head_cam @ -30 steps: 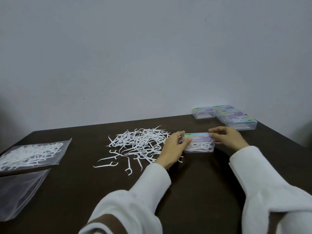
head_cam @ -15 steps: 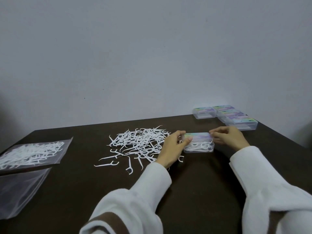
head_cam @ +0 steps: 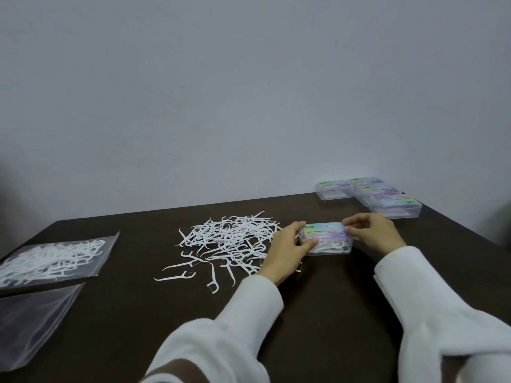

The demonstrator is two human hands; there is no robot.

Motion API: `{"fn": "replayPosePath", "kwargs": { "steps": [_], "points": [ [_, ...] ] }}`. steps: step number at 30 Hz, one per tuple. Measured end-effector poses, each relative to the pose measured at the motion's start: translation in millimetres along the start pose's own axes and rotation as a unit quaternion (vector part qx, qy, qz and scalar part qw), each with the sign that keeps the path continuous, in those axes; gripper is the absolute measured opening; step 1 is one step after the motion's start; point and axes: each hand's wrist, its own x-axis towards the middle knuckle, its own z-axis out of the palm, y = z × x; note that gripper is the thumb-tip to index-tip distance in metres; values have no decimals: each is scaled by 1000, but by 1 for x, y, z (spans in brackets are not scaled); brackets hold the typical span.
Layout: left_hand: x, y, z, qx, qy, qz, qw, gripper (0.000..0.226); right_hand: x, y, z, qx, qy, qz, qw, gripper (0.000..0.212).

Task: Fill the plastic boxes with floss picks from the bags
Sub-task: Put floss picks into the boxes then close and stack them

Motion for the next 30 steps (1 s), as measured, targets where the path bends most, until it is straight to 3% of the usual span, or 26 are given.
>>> {"fn": "replayPosePath", "kwargs": {
  "steps": [7,12,21,24,26,30],
  "points": [
    [0,0,-3,85,-28,15,996,64,-5,-3,4,-65,29,-32,997,19],
    [1,1,0,87,-10,7,996,65,-6,-3,5,-88,42,-25,995,20],
    [12,14,-22,60,46,-8,997,59,-14,-15,15,22,-23,-90,995,48],
    [22,20,-35,50,35,-23,998,62,-8,-23,20,27,11,-119,993,48],
    [33,23,-42,30,25,-49,998,48,0,-30,22,35,21,-116,992,45],
    [58,19,-47,22,19,-76,997,67,22,-36,26,36,19,-100,994,40]
  ]
}}
